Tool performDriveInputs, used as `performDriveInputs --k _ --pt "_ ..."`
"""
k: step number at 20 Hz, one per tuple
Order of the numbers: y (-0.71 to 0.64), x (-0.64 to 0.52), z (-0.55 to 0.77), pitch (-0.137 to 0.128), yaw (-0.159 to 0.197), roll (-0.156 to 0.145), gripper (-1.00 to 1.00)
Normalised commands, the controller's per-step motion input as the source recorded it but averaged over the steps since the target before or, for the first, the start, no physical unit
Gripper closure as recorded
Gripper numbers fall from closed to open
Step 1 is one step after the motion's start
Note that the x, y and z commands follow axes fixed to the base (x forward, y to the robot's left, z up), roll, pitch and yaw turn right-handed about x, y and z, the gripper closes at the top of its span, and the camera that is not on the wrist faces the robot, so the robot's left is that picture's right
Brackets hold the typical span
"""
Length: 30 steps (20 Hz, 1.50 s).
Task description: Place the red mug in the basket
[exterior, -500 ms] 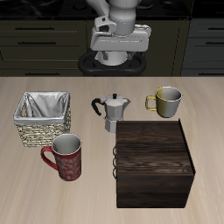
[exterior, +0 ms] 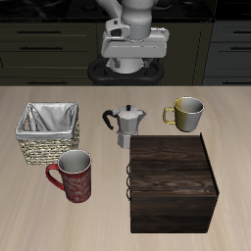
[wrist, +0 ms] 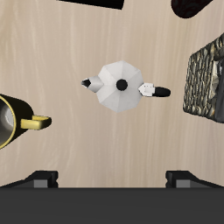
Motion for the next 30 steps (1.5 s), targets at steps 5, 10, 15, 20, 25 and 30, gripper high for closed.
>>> performDriveInputs --k 5,10,15,20,25,30 --pt "-0.06 0.19 0.08 0.000 0.021 0.047 -1.00" --pt "-0.11 0.28 0.12 -0.003 0.039 0.049 -1.00" --pt "-0.16 0.30 0.16 -0.022 0.016 -0.014 -1.00" --pt "-0.20 0.28 0.08 0.006 -0.002 -0.030 -1.00" --pt "-0.21 0.25 0.01 0.000 -0.010 -0.022 -1.00" --pt "-0.23 0.24 0.06 0.007 -0.061 -0.014 -1.00"
